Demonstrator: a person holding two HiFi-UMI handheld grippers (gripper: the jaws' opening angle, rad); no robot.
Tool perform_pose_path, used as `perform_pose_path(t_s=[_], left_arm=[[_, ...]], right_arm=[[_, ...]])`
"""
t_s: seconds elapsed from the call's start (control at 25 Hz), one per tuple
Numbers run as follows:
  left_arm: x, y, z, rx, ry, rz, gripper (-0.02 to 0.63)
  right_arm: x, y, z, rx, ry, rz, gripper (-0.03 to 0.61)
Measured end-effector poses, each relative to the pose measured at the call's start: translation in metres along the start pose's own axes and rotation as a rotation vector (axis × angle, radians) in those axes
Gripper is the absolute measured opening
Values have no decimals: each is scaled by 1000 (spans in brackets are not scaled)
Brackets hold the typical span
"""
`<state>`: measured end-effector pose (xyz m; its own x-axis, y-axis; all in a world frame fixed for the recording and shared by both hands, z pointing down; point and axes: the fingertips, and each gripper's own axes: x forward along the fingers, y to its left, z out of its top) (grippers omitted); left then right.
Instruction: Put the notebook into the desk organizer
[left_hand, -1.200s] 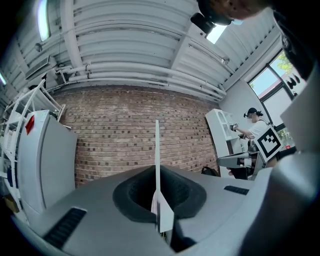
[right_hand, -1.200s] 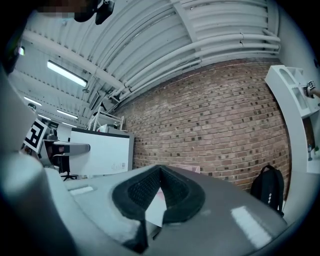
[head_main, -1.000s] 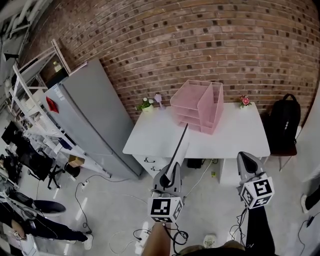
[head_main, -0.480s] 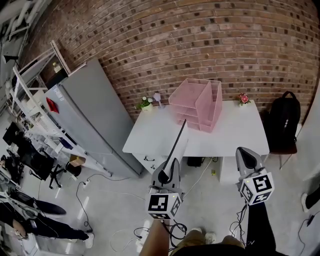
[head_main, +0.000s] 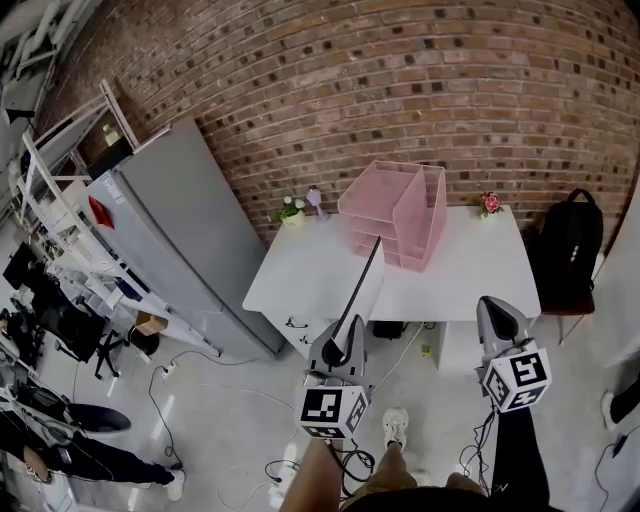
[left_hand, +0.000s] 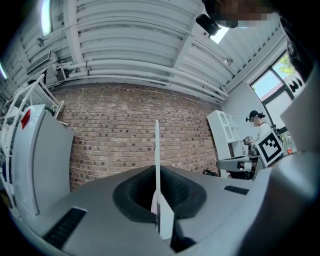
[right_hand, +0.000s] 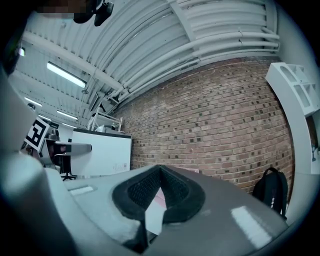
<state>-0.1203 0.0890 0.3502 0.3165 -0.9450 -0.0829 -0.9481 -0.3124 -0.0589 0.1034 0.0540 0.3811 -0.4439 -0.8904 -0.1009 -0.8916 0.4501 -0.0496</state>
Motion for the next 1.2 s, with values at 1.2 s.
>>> perform_pose_path(t_s=[1.2], left_arm=[[270, 122, -13, -45, -38, -178, 14]], right_arm=[[250, -77, 3, -85, 2, -130, 0]])
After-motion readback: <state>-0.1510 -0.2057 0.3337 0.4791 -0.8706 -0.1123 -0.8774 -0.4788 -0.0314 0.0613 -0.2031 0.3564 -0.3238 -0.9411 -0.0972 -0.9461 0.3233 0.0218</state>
